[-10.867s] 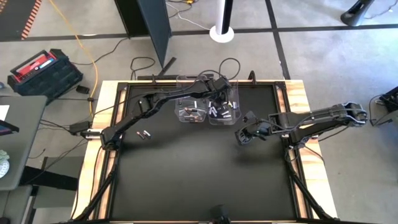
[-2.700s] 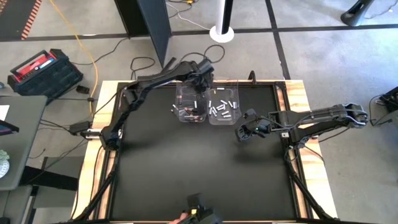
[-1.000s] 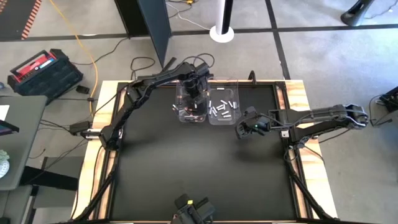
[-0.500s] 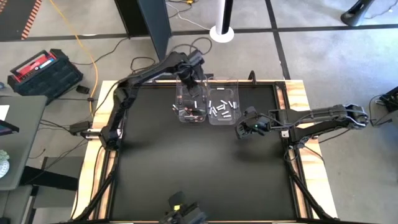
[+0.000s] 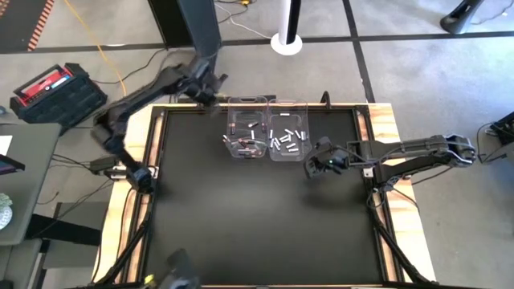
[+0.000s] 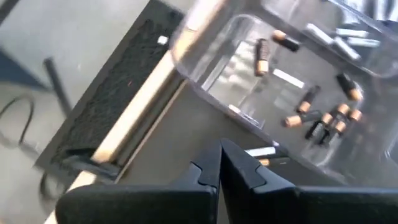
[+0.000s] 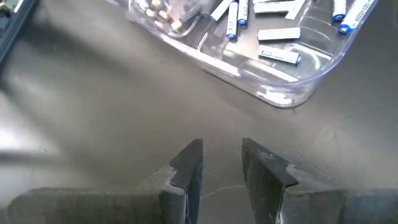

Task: Sort batteries
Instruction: Put the black battery into the left transparent bin

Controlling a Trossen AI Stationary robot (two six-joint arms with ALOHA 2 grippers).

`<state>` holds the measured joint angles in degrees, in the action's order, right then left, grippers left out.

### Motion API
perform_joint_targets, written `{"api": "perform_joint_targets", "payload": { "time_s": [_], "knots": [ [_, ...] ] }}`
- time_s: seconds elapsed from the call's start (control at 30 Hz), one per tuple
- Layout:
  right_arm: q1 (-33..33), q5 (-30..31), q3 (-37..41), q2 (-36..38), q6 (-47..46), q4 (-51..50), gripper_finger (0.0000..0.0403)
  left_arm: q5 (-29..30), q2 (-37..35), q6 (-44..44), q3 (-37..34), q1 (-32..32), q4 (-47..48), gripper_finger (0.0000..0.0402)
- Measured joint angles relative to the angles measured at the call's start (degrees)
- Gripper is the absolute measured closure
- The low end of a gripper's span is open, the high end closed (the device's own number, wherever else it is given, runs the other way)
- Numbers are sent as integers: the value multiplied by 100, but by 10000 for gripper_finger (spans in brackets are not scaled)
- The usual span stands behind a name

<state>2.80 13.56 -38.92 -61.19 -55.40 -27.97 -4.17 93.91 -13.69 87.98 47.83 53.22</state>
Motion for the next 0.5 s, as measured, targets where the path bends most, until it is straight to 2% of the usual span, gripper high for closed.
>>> {"api": "perform_joint_targets", "payload": {
  "time_s": [0.13, 0.27, 0.4, 0.5],
  "knots": [
    [101, 2, 0, 0, -24, 20, 276, -391, -857, -362, -1707, 156, -1279, 401],
    [179, 1, 0, 0, -72, 24, 276, -693, -1236, -592, -3206, 301, -2915, 401],
    [220, 2, 0, 0, -124, 31, 276, -937, -1144, -802, -4128, 322, -4332, 401],
    [224, 1, 0, 0, -218, 31, 276, -928, -887, -681, -4359, 371, -5026, 401]
  ]
}}
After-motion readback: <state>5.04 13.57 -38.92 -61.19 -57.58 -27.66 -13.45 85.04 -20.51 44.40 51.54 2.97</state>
